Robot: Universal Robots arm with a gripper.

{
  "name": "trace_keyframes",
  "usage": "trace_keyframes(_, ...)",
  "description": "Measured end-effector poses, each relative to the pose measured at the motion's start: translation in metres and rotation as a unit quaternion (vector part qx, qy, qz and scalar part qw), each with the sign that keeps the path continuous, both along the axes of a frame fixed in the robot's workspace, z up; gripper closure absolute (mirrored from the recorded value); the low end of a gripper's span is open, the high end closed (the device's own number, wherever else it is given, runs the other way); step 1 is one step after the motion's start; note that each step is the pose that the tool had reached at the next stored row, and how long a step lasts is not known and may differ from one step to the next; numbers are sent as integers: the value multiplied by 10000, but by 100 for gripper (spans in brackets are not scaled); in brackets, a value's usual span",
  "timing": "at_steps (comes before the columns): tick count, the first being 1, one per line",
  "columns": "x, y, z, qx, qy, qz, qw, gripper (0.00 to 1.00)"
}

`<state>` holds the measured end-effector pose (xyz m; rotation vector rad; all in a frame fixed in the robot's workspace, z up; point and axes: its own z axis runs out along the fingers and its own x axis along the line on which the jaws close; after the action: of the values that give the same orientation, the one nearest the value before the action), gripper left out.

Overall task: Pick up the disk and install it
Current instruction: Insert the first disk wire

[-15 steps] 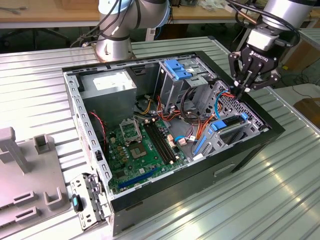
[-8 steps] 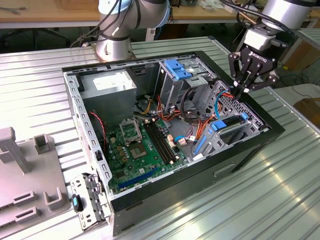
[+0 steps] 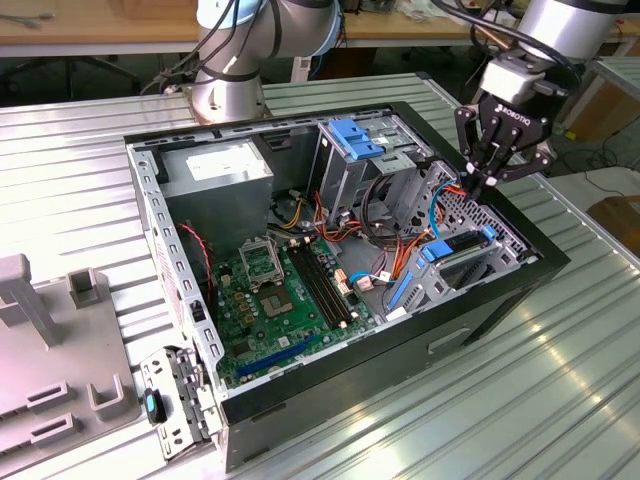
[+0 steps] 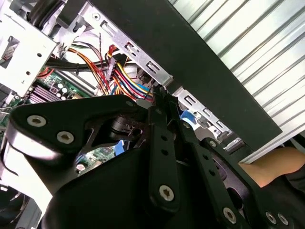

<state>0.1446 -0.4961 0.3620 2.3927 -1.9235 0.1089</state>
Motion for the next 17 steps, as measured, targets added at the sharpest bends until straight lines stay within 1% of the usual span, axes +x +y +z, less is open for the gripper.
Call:
trace_keyframes(2, 0, 0, -1, -1, -1, -86, 10000, 84)
trace_keyframes(4, 0, 0, -5, 0, -5, -229, 9997, 84)
trace_keyframes(5, -1, 1, -9, 1, -16, -277, 9996, 84)
trace_keyframes(7, -47, 0, -22, 2, -68, -279, 9996, 84)
trace_keyframes(9, -103, 0, -36, 4, -165, -279, 9995, 84)
trace_keyframes(10, -106, 0, -42, 6, -193, -283, 9994, 84)
trace_keyframes(11, -106, 0, -49, 6, -204, -302, 9993, 84)
trace_keyframes(12, -106, 0, -55, 4, -208, -353, 9992, 84)
trace_keyframes(15, -107, 0, -68, 0, -209, -514, 9985, 84)
trace_keyframes(17, -108, -4, -70, 0, -209, -567, 9982, 84)
